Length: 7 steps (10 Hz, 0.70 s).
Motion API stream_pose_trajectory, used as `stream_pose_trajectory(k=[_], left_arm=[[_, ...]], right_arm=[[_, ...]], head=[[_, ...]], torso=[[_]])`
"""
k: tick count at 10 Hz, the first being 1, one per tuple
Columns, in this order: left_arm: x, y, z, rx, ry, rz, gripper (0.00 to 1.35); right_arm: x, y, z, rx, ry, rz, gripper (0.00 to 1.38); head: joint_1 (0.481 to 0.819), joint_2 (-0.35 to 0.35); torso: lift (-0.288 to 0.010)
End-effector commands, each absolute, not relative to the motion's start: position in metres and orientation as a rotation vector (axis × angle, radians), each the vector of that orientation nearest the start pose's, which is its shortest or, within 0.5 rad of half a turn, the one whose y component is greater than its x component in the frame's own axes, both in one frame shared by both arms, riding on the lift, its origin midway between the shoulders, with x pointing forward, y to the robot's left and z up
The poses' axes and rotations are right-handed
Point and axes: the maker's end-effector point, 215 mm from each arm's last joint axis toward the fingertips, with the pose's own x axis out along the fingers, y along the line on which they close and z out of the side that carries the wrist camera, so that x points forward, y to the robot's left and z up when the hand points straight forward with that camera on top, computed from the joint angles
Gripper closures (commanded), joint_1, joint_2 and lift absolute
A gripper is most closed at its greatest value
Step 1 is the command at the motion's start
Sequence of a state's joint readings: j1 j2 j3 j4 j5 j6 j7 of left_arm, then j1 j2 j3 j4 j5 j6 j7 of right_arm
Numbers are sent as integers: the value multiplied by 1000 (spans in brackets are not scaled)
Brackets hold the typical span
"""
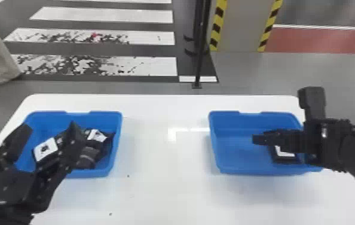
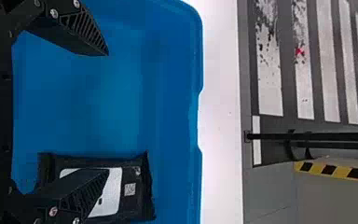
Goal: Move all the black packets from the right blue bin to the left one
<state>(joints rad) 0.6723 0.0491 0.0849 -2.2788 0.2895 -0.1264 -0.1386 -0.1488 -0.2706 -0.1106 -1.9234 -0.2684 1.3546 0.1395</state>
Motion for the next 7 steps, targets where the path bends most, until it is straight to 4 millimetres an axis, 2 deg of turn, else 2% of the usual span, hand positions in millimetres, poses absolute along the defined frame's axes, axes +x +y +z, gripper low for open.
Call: stream_pose_trajectory(k=[1, 3, 7], left_arm=[[397, 246, -235, -184, -183, -99, 133], [397, 246, -236, -185, -181, -100, 134], [398, 243, -236, -186, -179, -107, 134]], right_arm=[[513, -314, -421, 32, 918, 60, 145], [519, -332, -434, 39, 968, 16, 154], [522, -351, -453, 41, 1034, -38, 154]], head=[[695, -63], [695, -88], [695, -121]], torso=[[-140], [-140], [-140]])
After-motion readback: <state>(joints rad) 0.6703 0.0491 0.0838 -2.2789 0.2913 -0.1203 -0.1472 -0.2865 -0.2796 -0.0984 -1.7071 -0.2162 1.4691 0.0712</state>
